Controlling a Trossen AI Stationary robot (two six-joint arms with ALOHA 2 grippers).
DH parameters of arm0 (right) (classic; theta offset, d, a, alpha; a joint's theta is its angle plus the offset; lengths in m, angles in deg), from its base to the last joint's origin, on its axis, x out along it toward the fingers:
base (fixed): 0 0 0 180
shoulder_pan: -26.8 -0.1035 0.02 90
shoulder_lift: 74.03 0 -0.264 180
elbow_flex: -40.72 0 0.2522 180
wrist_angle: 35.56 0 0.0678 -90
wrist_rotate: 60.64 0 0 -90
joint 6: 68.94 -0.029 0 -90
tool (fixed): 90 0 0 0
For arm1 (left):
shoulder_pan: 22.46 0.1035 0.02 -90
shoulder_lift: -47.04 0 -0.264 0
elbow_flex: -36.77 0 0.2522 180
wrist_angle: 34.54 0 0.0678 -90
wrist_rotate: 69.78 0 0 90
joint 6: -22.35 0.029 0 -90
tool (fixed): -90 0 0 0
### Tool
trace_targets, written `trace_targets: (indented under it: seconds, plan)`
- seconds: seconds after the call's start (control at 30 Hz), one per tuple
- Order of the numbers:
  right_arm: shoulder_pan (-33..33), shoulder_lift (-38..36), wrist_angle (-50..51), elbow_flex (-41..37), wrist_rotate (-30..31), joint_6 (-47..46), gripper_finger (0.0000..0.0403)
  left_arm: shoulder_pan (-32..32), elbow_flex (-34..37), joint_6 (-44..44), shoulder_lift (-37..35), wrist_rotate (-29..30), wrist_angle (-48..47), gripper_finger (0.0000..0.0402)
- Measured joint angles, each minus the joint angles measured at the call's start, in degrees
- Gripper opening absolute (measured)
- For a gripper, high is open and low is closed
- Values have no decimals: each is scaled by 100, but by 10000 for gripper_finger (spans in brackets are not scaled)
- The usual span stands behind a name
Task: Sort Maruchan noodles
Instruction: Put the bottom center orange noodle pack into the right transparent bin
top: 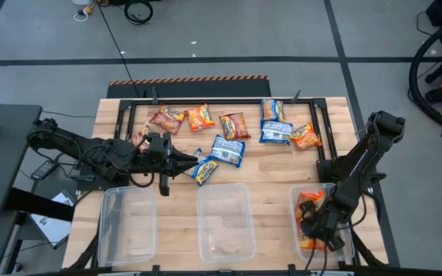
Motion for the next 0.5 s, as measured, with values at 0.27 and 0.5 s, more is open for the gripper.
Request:
trace_targets:
  seconds: [0.27, 0.5]
  plan:
    - [194, -1335, 157, 0, -830, -274, 9, 0, 2, 4, 0, 0, 48, 57]
    - [650, -1843, 131, -190, -1569, 202, 5, 0, 4, 22, 0, 2, 201, 57]
